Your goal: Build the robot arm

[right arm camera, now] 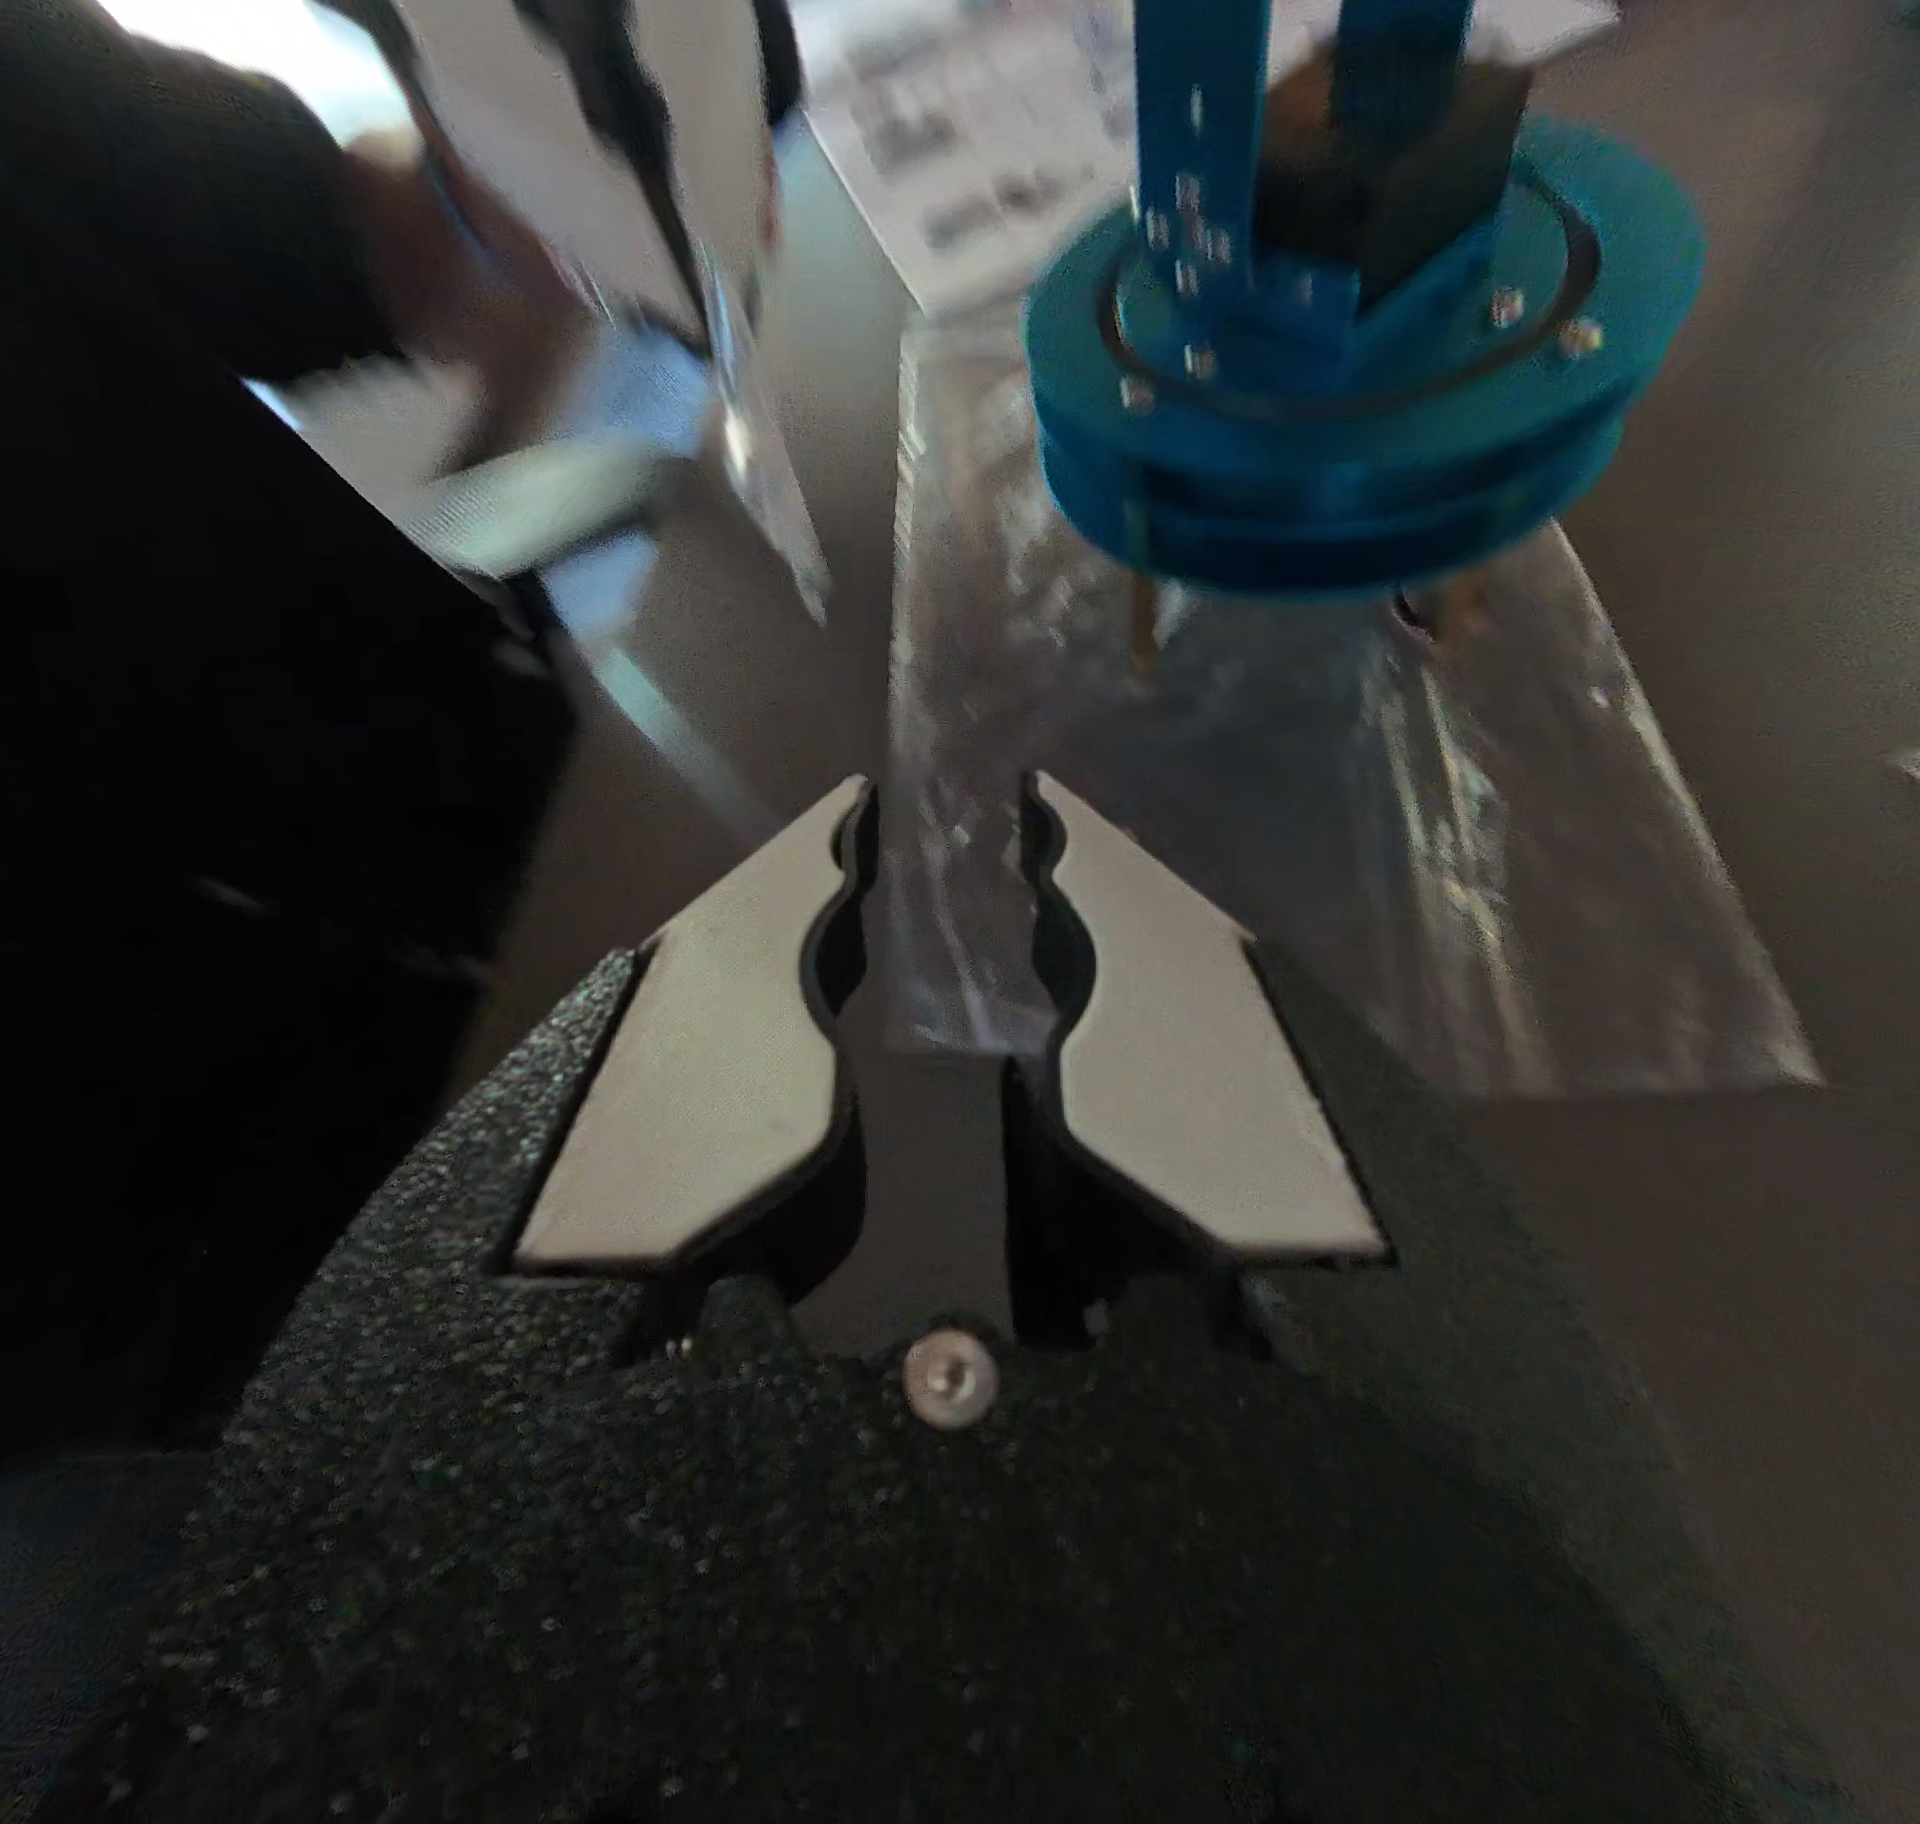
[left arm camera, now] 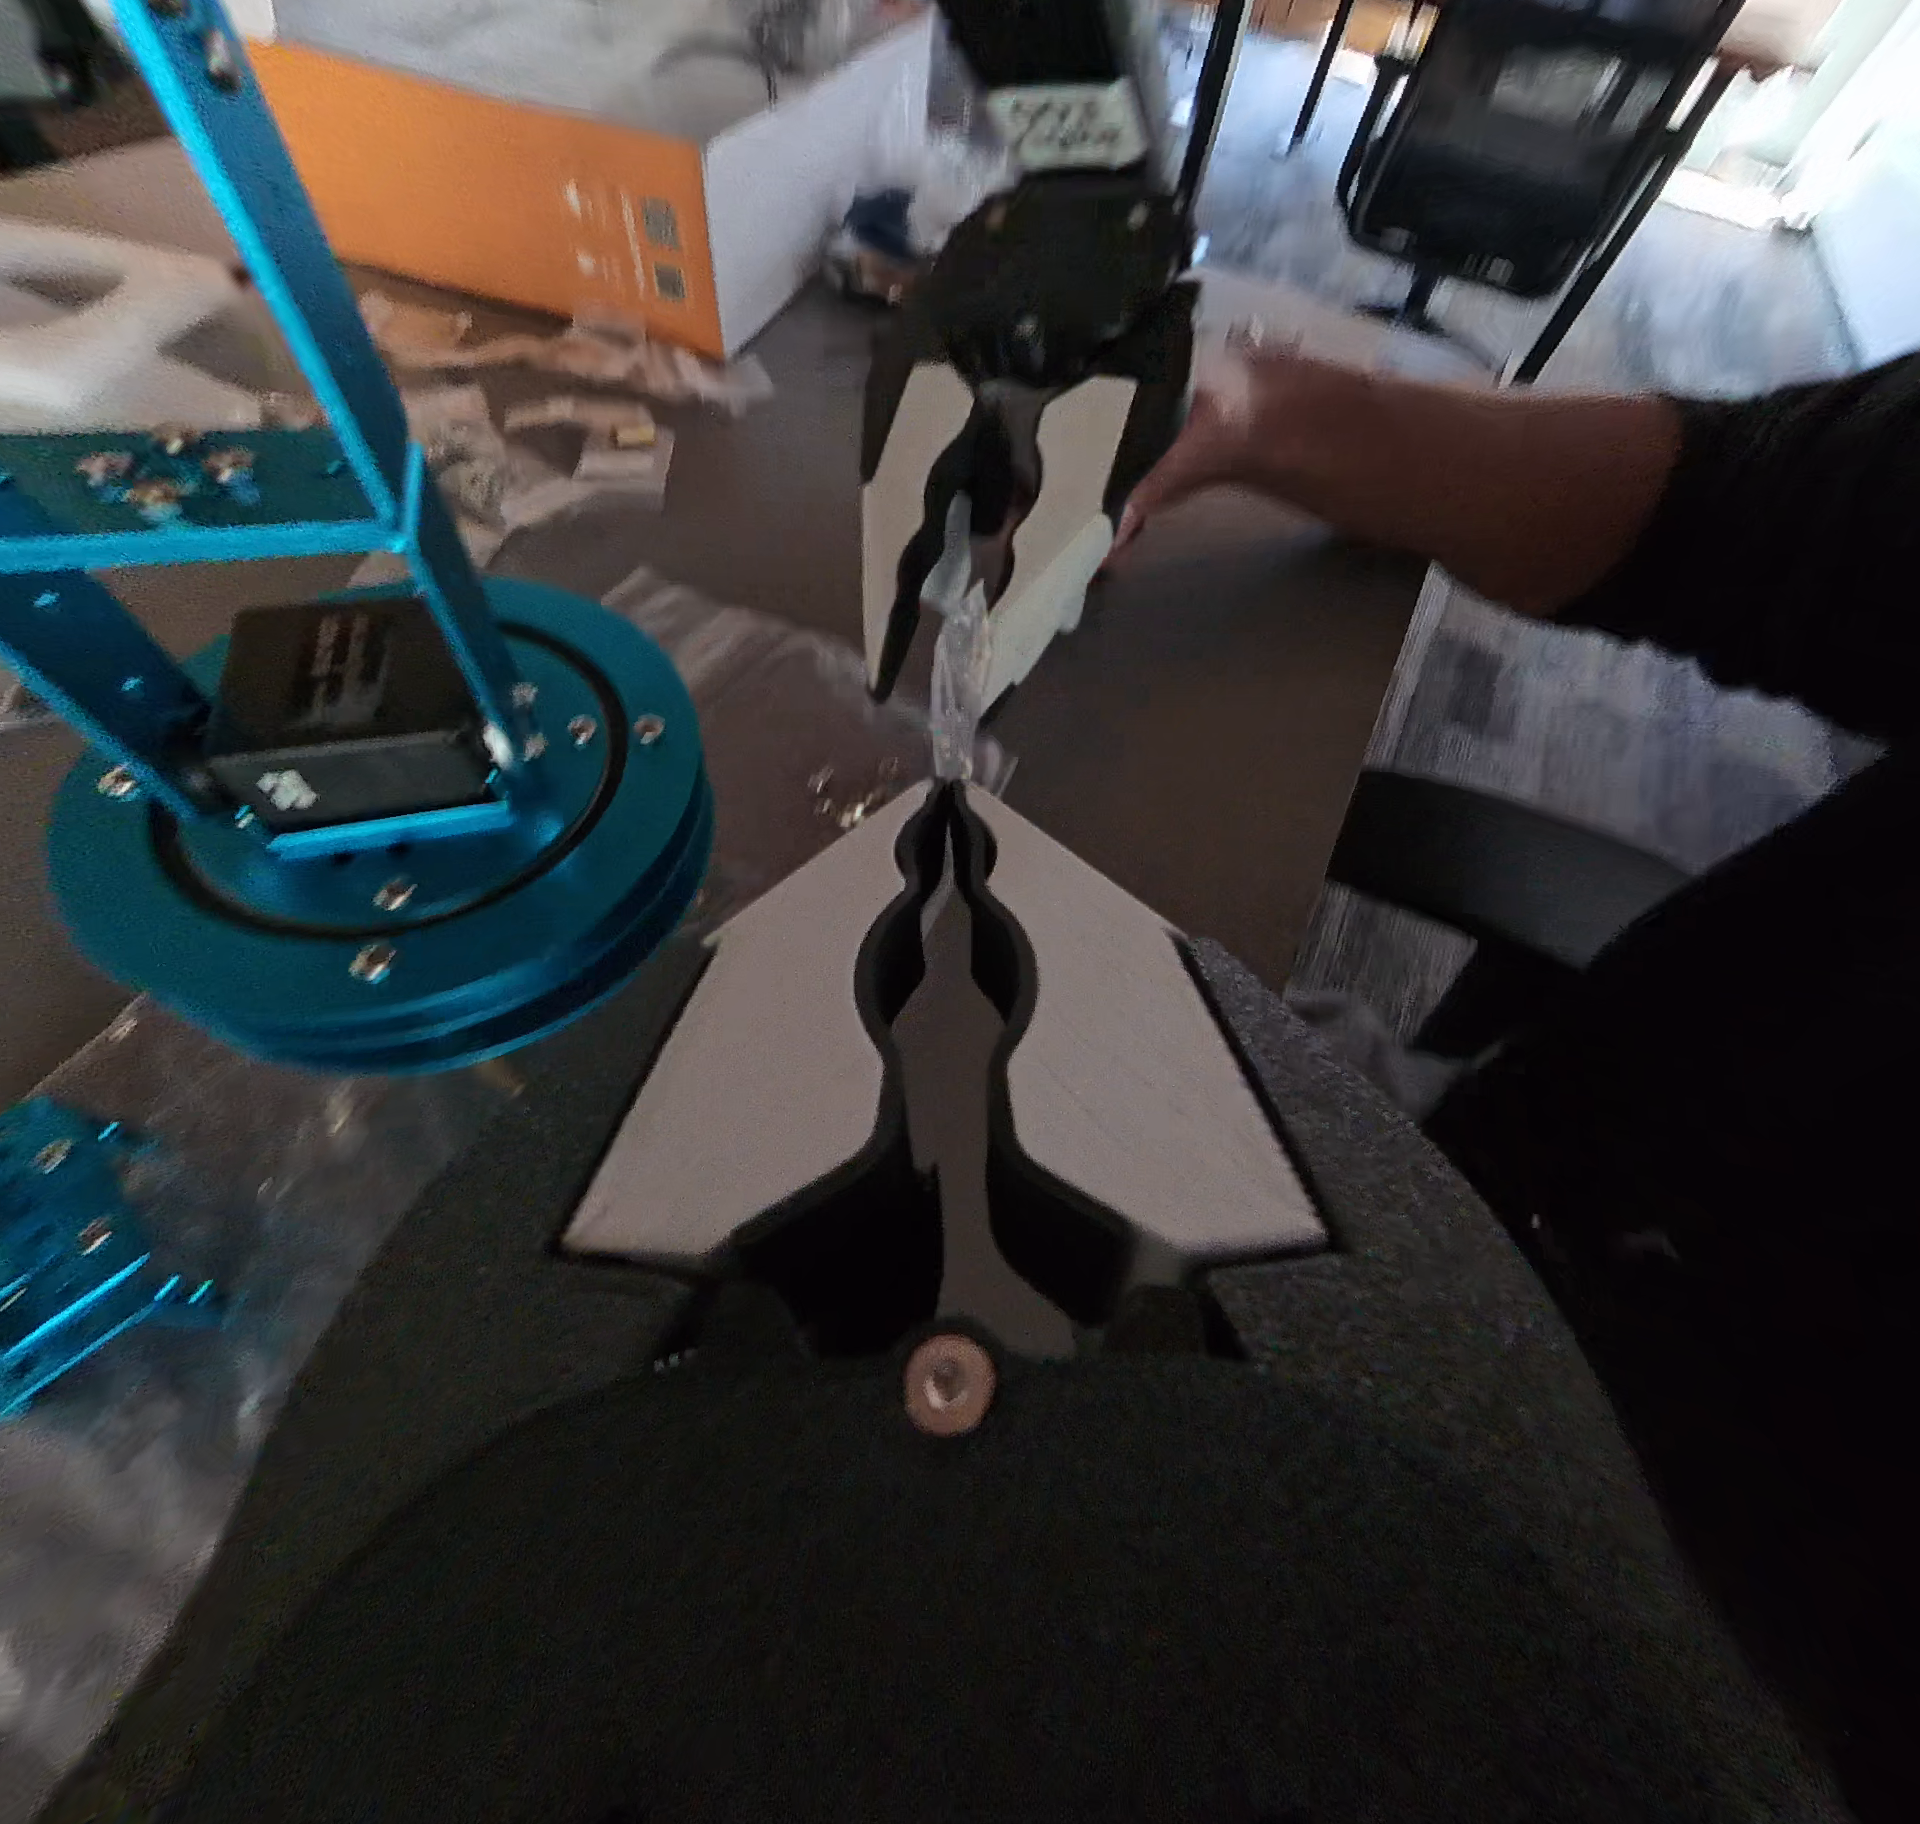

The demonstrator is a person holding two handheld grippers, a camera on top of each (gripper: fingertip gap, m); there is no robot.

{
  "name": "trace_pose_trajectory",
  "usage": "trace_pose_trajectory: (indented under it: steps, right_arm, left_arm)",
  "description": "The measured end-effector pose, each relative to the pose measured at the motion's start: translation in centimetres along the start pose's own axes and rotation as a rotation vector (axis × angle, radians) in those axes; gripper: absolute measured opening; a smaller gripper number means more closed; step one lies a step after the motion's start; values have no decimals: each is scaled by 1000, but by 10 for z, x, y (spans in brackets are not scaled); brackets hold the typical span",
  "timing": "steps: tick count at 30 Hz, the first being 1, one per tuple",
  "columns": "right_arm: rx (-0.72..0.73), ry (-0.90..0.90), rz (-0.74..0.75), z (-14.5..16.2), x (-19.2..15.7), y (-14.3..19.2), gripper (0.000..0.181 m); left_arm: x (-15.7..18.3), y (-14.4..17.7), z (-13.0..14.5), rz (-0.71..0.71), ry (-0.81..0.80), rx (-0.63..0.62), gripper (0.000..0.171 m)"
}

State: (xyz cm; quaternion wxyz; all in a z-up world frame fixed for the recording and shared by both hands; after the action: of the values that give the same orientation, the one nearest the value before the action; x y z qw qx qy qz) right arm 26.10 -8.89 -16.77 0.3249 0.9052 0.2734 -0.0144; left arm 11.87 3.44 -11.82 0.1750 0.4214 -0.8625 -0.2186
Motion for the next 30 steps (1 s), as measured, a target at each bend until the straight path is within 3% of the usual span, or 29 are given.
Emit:
trace_pose_trajectory:
  steps: [2, 7, 14, 18, 24, 28, 30]
  right_arm:
    - [-116, 69, 106, 9, 2, -8, 24]
    - [-257, 81, 135, 7, 12, -30, 13]
    - [-228, 20, 86, 7, 18, -24, 4]
    - [-189, 13, 158, 5, 31, -5, 4]
    - [-211, -46, 137, 15, 56, -6, 15]
    - [-152, 14, 89, 4, 39, 2, 19]
    - [-200, 51, 41, 6, 24, 0, 18]
  left_arm:
    - [-7, 12, 6, -15, -6, -95, 0]
    - [-22, 34, 13, -25, -16, -222, 0]
    - [-30, 41, 22, -2, -33, -229, 0]
    - [-34, 42, 25, -3, -31, -231, 0]
    - [-40, 37, 30, -1, -32, -266, 0]
    - [-42, 36, 34, -30, -39, -283, 0]
    - [-42, 36, 35, -31, -32, -283, 0]
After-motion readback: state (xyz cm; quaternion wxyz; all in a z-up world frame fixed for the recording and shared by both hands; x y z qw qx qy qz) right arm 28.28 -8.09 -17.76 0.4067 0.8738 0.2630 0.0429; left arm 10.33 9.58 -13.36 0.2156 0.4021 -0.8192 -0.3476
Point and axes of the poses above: each gripper's, where its closed fingertips meet, y back along the fingers, z out of its underside, x = y × z across the jaws, the point moved 7 cm from there along y, back along the fingers, and after that the axes turned 7 degrees about -x, right-handed, at the moved point
